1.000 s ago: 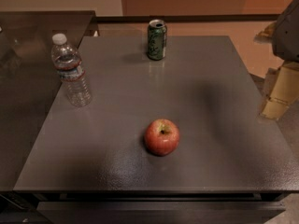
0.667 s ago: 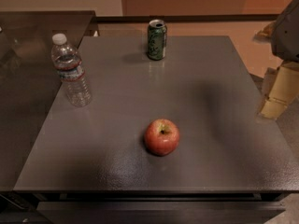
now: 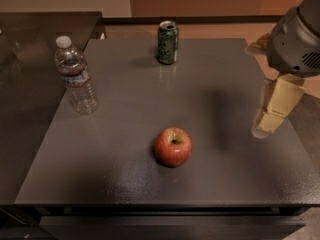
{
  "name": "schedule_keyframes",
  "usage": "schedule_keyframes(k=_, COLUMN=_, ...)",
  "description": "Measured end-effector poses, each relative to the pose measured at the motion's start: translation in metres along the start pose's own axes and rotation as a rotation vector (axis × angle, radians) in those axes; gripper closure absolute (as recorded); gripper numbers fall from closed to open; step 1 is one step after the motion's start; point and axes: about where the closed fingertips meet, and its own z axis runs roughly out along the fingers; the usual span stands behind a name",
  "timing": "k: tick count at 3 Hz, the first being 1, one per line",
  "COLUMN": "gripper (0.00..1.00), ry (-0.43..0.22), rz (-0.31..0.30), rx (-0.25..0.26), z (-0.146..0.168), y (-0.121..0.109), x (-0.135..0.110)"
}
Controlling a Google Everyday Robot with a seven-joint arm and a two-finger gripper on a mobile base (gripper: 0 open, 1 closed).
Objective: Pick apple
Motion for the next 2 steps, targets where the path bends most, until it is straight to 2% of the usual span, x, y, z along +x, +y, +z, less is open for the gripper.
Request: schedule_keyframes(k=2, gripper=0.0, ry=-0.096, rz=-0.093, rx=-0.099, z=0.047, y=0.019, x=-0.04)
